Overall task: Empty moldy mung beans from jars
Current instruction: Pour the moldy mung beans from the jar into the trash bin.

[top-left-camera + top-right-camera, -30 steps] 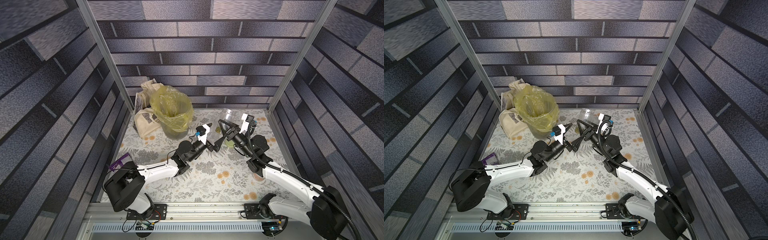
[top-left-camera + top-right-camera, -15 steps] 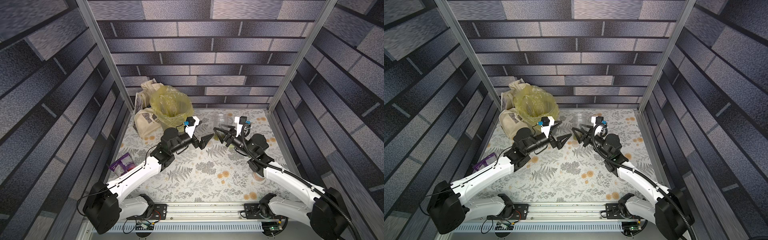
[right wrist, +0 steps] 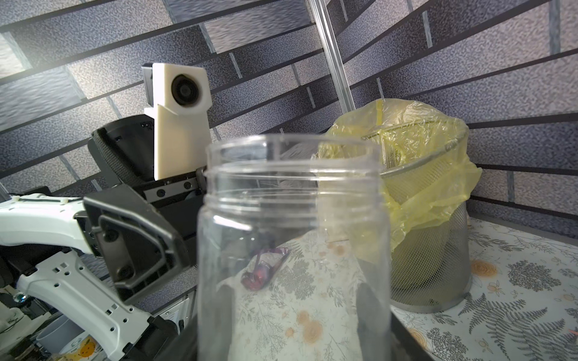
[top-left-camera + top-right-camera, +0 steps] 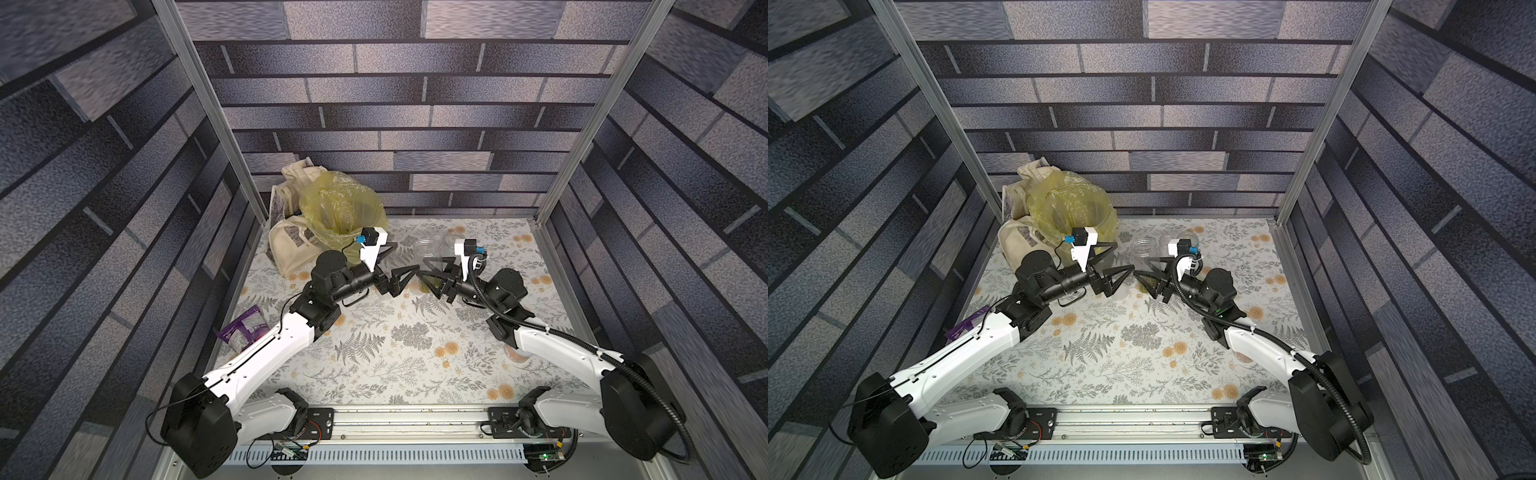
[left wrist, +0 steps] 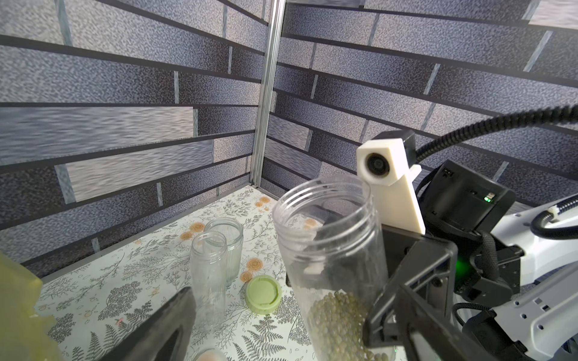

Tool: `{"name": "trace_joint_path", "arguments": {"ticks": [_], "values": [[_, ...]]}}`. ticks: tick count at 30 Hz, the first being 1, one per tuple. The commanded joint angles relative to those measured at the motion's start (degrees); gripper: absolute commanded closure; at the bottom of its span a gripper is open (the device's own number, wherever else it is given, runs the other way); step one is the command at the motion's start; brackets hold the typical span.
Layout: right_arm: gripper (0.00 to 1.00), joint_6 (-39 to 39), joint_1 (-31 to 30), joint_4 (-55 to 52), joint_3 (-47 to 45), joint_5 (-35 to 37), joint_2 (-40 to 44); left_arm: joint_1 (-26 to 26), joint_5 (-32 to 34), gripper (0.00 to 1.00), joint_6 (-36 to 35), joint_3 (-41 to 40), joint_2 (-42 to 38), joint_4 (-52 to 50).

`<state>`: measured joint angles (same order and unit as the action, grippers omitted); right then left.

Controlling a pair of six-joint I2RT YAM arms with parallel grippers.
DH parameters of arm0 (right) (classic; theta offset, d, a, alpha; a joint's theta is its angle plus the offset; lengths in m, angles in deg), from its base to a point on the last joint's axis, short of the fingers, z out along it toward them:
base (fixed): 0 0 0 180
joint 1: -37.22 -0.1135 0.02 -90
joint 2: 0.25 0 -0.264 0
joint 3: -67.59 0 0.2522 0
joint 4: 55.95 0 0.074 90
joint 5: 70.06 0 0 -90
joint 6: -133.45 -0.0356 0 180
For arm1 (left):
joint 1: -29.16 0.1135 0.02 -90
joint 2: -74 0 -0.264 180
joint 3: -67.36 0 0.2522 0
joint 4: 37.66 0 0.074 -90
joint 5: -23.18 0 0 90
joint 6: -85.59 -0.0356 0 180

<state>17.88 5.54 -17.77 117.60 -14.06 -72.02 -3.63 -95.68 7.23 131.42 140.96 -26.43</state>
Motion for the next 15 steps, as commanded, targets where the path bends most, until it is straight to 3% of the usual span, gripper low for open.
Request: {"name": "trace_joint_path", "arguments": {"ticks": [1,7,15], "values": [[0.43,2.60,0.35,2.71,0.40,-2.30,0.75,-0.11,-2.45,0.00,4.07,3.44,1.53,3.70],[0.43,2.69,0.30,3.08,-0.01,-2.19,0.52,-2.12,-5.59,0.00,7.02,6.53,7.90,8.28],[0.43,3.06,0.30,2.03,-0.27,-1.95,1.10,-5.52,-4.44,0.00,4.56,9.64,11.58,5.78]]}}
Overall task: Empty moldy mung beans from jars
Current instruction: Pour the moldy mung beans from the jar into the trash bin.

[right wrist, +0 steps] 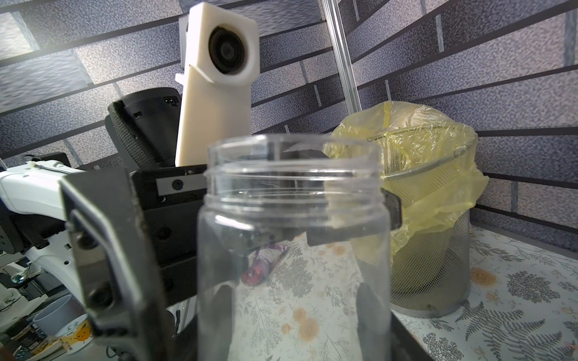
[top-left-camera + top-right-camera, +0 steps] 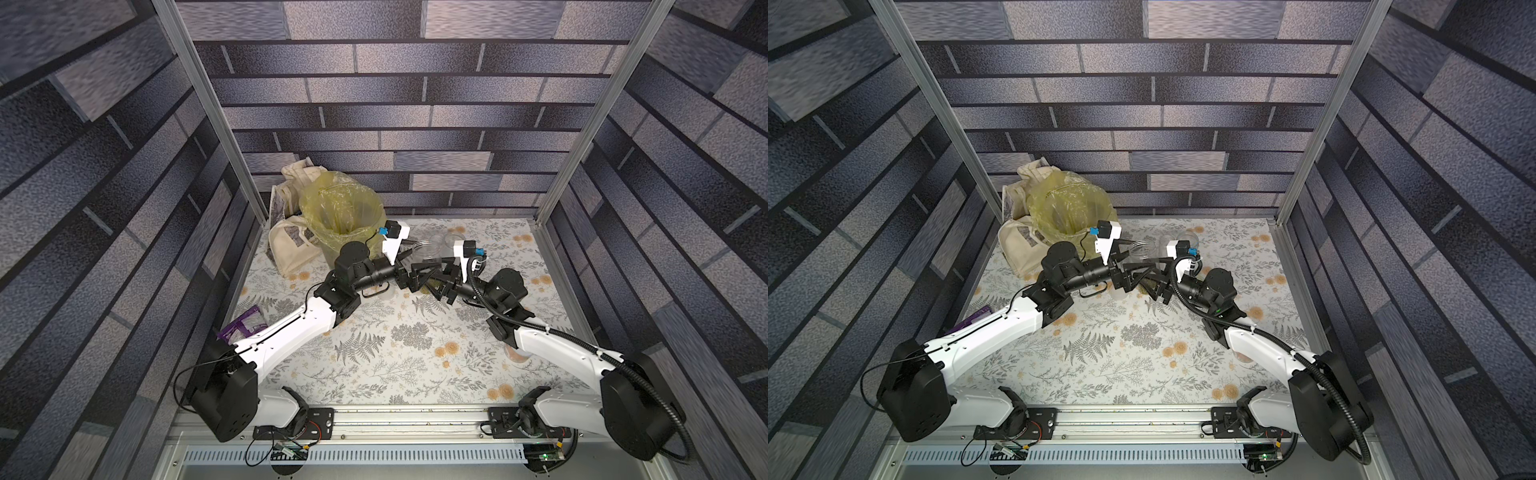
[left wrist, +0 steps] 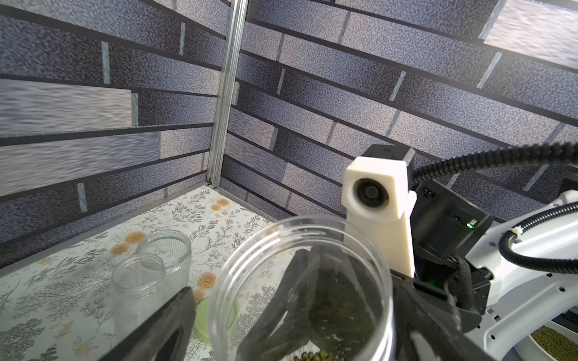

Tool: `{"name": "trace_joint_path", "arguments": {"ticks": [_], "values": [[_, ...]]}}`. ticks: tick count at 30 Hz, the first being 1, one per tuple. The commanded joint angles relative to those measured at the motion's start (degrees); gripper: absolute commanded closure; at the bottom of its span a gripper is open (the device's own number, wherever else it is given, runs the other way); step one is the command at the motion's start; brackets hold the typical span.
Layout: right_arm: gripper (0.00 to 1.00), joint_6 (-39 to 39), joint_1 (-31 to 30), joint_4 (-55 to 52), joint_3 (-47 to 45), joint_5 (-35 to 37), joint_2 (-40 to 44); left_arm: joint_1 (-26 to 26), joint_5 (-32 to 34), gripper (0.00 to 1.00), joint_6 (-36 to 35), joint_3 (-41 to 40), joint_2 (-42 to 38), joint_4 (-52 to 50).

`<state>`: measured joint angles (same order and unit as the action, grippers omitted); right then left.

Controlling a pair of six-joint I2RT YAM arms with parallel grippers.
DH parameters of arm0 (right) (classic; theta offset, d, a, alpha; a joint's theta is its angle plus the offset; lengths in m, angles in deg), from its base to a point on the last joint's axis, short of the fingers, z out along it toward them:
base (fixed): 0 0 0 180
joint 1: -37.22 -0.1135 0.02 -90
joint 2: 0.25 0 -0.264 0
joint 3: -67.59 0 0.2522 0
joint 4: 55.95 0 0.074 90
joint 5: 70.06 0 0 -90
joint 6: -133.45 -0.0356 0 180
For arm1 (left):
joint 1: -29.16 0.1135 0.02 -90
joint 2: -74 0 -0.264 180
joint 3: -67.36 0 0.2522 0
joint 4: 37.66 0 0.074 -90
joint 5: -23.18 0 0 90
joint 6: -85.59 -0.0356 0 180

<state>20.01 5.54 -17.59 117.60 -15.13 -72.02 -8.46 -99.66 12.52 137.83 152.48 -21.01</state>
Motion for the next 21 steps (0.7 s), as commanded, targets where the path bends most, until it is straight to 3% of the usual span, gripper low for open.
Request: {"name": "trace_joint_path", "arguments": {"ticks": [1,6,12,16,21], "values": [[0.43,0.94,0.30,1.85,-0.30,-1.01,0.95,-0.77,-0.34,0.00,-0.78,3.63,0.39,0.14],[0.43,1.28,0.30,2.03,-0.47,-0.87,0.92,-0.84,1.10,0.00,0.13,5.31,2.25,0.67],[0.42,2.28,0.29,1.38,-0.75,0.92,2.03,-0.57,-2.03,0.13,0.63,7.22,4.30,-1.02],[0.42,2.96,0.30,0.70,-0.91,2.00,2.77,-0.29,-1.97,0.12,0.63,7.59,4.58,-3.40],[0.42,2.88,0.30,1.15,-0.89,2.03,2.07,-0.18,-1.53,0.27,2.13,7.04,4.67,-1.32]]}}
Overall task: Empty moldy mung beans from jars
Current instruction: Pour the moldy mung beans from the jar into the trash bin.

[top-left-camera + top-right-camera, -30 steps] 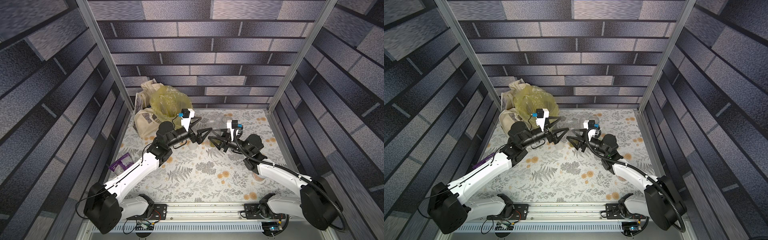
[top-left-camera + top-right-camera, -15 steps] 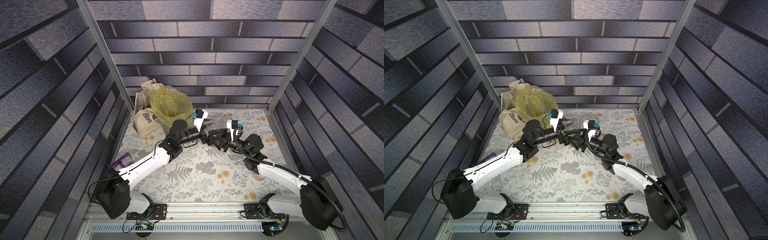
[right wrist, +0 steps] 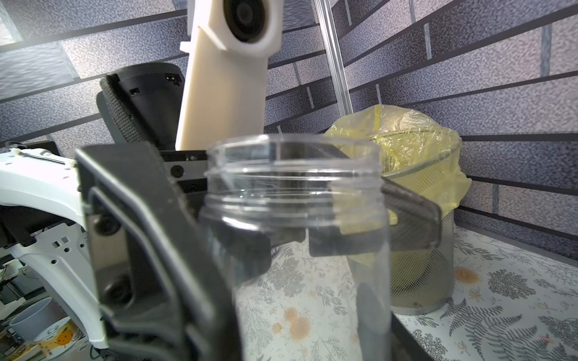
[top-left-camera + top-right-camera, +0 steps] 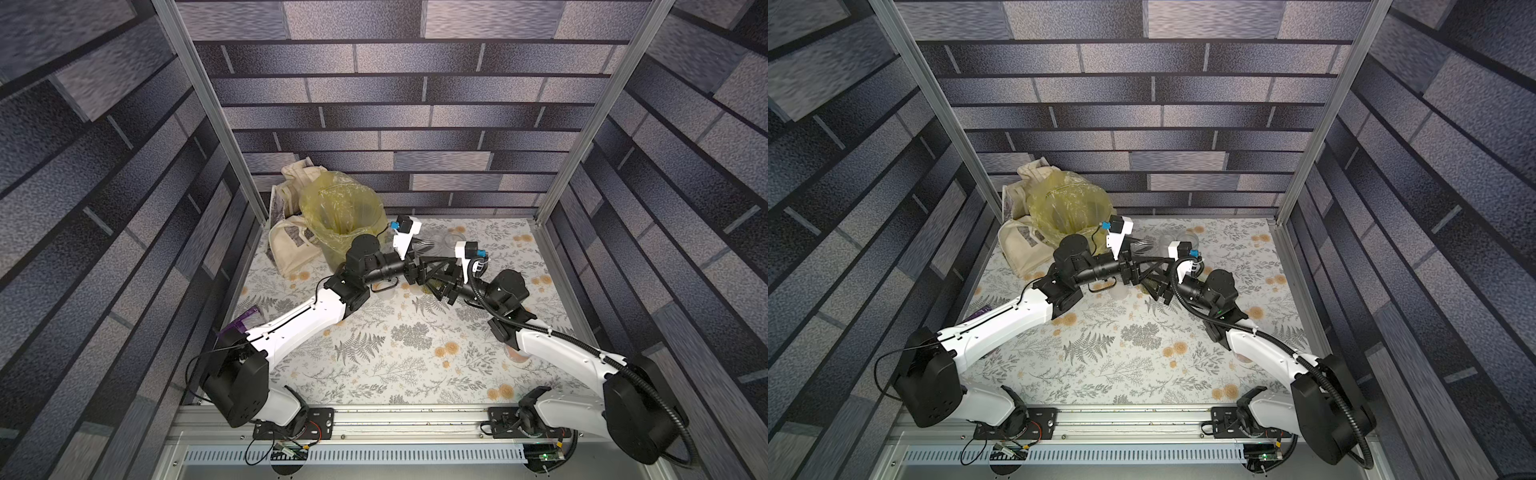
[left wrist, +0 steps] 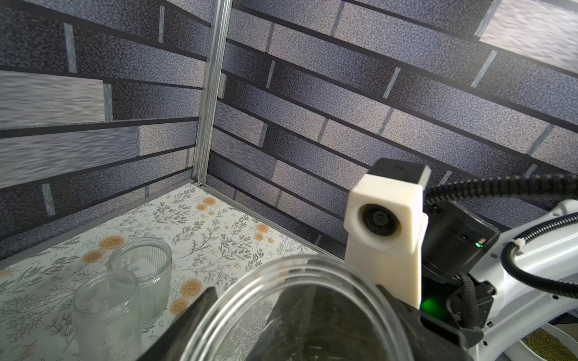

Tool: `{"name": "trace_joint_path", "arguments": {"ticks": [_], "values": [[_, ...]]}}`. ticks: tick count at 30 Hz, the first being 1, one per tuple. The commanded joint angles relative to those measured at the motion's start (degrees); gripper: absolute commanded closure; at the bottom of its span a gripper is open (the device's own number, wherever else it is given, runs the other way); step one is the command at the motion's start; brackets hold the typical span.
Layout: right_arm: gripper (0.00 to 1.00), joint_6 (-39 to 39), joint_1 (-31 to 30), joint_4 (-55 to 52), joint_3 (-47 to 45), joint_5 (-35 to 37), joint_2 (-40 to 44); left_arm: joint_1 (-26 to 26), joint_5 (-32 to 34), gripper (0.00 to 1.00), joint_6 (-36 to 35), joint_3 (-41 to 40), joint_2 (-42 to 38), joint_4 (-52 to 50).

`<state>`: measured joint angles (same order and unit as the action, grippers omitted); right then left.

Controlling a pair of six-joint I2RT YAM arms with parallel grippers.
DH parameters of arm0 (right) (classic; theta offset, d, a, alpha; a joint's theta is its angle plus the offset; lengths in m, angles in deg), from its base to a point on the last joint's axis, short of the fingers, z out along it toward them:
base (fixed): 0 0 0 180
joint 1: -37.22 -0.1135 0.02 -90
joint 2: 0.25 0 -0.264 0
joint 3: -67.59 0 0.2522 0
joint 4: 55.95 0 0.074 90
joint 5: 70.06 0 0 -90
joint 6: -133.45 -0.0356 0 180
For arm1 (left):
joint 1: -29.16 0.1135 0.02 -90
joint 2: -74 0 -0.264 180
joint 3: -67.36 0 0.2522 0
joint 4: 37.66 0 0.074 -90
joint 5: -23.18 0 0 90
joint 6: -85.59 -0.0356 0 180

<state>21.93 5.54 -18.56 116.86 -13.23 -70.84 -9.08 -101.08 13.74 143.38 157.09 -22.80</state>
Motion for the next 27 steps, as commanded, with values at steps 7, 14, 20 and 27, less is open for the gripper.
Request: {"name": "trace_joint_path", "arguments": {"ticks": [7,14,20,27], "values": [[0.39,1.47,0.30,2.24,-0.58,2.47,0.63,0.62,0.52,0.43,1.75,1.81,-0.21,0.31],[0.31,1.94,0.30,1.68,-0.39,2.54,0.16,1.65,0.01,0.45,3.68,2.33,0.06,0.50],[0.25,2.52,0.30,1.06,-0.55,2.74,0.19,2.82,0.45,0.48,4.60,2.85,-0.30,0.67],[0.15,2.48,0.30,1.56,-0.87,2.85,-0.26,2.99,2.95,0.49,6.76,2.95,-0.42,3.12]]}}
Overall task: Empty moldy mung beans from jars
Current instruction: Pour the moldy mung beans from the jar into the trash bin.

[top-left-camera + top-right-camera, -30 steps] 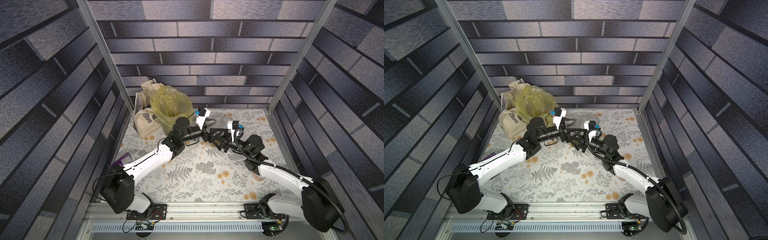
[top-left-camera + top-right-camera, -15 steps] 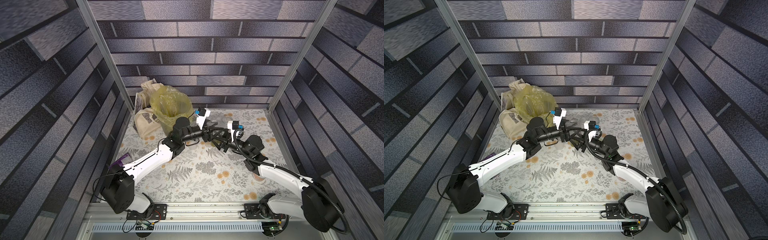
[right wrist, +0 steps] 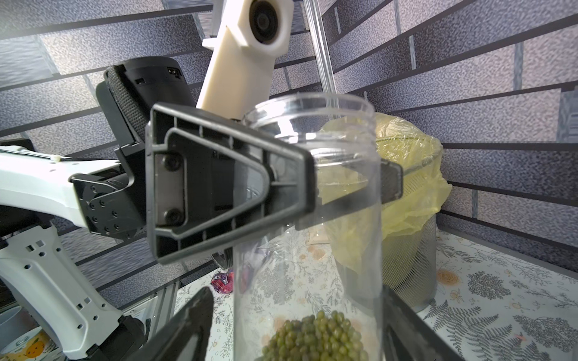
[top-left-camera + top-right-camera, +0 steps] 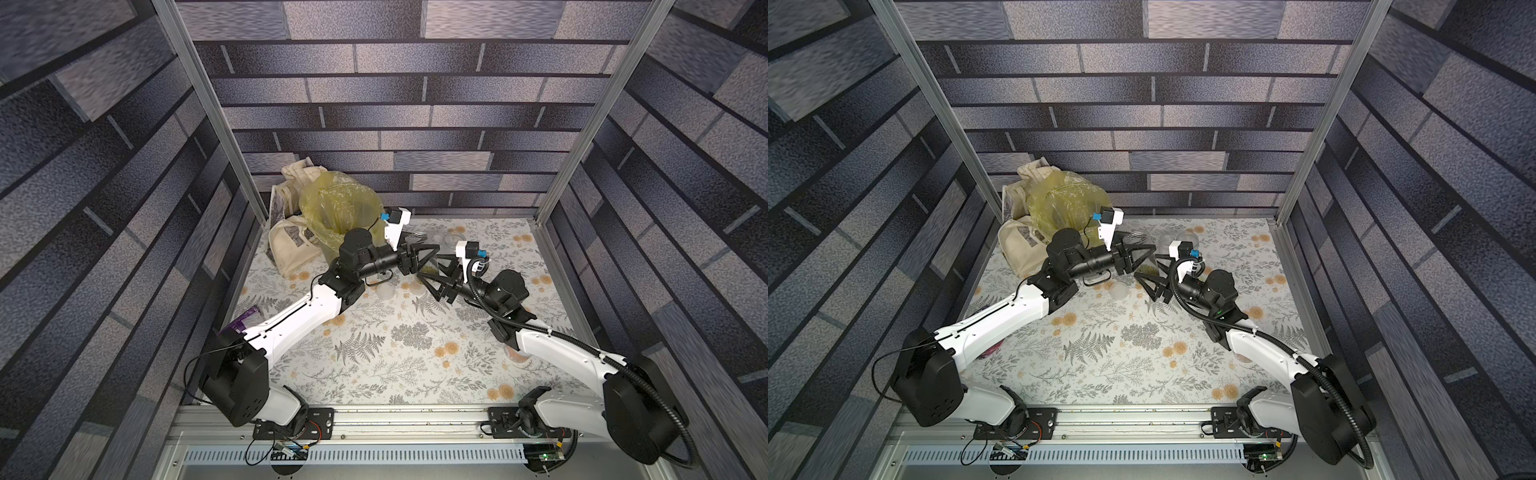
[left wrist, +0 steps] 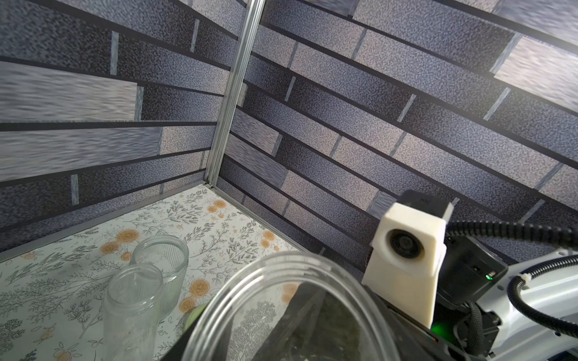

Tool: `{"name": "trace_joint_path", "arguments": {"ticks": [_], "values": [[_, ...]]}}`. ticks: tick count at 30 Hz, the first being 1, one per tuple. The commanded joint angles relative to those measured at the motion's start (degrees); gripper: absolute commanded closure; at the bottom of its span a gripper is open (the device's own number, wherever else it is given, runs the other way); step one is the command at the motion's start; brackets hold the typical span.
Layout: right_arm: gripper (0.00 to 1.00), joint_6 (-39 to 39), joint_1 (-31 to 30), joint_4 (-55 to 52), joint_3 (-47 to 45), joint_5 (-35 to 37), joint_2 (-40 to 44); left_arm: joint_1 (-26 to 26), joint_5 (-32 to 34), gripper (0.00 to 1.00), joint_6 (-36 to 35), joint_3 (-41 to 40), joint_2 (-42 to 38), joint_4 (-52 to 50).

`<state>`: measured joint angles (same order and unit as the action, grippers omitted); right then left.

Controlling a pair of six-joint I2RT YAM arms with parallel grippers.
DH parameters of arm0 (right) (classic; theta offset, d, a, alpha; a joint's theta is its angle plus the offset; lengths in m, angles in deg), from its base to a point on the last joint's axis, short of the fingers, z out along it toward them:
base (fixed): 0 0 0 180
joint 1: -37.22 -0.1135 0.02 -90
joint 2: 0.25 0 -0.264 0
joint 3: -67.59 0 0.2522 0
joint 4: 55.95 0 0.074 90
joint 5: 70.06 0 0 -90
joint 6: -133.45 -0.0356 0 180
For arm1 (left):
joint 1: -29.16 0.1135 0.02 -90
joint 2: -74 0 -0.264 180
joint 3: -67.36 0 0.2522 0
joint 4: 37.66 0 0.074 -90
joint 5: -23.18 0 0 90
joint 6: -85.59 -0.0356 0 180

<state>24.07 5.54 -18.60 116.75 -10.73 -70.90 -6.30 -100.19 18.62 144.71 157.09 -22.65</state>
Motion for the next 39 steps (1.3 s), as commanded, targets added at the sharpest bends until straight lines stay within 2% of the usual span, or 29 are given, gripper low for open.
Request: {"name": "trace_joint_path", "arguments": {"ticks": [1,5,11,16,20,25,31,36,39], "values": [[0.14,0.23,0.30,2.11,-0.79,0.60,-0.21,0.28,2.53,0.49,1.81,1.58,-0.69,3.21],[0.11,0.72,0.30,-0.04,-0.37,0.17,0.62,1.11,-1.77,0.47,-0.64,4.16,-0.74,-1.58],[0.07,4.36,0.30,-13.00,3.03,0.08,3.76,1.80,-6.88,0.45,-12.95,8.77,-1.86,-19.14],[0.06,8.13,0.39,-26.21,7.62,2.48,5.08,4.06,-6.98,0.45,-11.92,5.52,-4.46,-17.32],[0.04,11.06,0.73,-31.65,10.91,-2.02,4.85,5.22,-8.64,0.45,-12.47,5.43,-5.29,-18.04],[0.04,16.79,0.83,-46.49,19.31,-7.68,1.81,6.19,-11.43,0.44,-14.41,6.85,-5.07,-21.50],[0.05,16.87,1.00,-46.37,20.19,-9.14,0.35,6.51,-15.18,0.44,-17.31,8.67,-4.20,-25.80],[0.07,16.61,1.16,-47.29,22.20,-11.14,-2.20,6.43,-16.69,0.44,-16.38,8.30,-3.99,-23.70],[0.08,15.02,1.19,-44.20,21.83,-12.99,-3.47,6.50,-16.85,0.44,-15.69,8.65,-3.75,-22.94]]}}
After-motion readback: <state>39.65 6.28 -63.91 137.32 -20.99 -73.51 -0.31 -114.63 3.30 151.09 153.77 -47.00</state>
